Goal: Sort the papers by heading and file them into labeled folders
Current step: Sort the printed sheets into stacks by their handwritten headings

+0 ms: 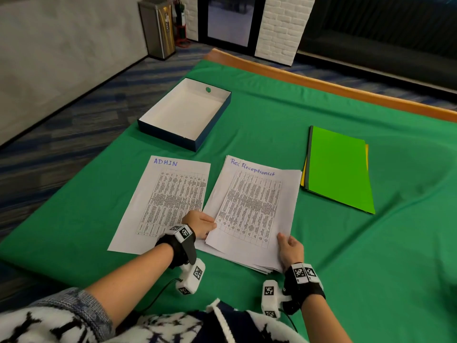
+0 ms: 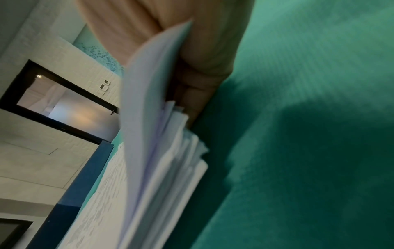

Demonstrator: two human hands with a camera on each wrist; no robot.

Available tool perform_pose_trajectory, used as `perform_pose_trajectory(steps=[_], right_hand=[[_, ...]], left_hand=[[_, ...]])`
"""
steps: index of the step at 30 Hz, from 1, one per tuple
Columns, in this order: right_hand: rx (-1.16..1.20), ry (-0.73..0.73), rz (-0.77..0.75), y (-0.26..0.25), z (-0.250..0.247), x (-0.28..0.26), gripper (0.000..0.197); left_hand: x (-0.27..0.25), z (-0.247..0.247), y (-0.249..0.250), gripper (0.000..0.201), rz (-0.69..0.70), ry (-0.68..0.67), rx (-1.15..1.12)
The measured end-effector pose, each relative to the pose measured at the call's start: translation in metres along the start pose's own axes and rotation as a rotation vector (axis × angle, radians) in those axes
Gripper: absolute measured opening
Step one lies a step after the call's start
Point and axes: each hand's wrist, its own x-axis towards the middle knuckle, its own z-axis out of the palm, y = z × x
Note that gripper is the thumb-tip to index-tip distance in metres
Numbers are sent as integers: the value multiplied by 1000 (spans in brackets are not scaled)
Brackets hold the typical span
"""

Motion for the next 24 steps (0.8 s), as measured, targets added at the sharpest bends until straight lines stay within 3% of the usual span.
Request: perform_pose_trajectory(steps=[5, 14, 24], right_hand=[[-141, 136, -138, -1, -3, -3, 21], [24, 142, -53, 10, -4, -3, 21], [-16, 124, -53, 9, -5, 0, 23]], left_hand=[[-1, -2, -3, 34, -10, -19, 1], [3, -3, -11, 27, -46, -13, -66], [1, -3, -9, 20, -35, 17, -80]])
